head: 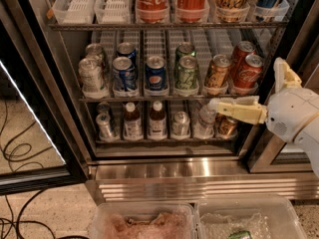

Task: Pick coke can from top shelf of fridge

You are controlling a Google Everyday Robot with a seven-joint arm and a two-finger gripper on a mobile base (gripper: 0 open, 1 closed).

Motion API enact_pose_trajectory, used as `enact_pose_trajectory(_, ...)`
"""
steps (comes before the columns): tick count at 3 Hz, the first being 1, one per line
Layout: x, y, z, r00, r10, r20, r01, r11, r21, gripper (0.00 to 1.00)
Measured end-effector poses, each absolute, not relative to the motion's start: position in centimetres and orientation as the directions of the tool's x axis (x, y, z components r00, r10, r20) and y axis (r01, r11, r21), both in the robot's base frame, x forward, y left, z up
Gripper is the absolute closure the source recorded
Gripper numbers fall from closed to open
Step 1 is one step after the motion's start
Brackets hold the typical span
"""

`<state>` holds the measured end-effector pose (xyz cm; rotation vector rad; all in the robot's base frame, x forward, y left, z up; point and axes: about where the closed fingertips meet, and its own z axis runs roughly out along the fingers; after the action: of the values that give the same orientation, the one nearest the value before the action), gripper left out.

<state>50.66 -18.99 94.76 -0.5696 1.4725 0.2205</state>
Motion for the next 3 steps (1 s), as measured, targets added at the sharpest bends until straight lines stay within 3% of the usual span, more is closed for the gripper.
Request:
enact_pose_trajectory(2,51.9,-14.1,97.1,0.246,0.016,-0.969,-0.556,0.821,-0.128,0.0)
enact_pose_trajectory(3,51.7,-9.2,99.5,0.314,0.08,-0.946,-0.652,0.743,-0.153,0.0)
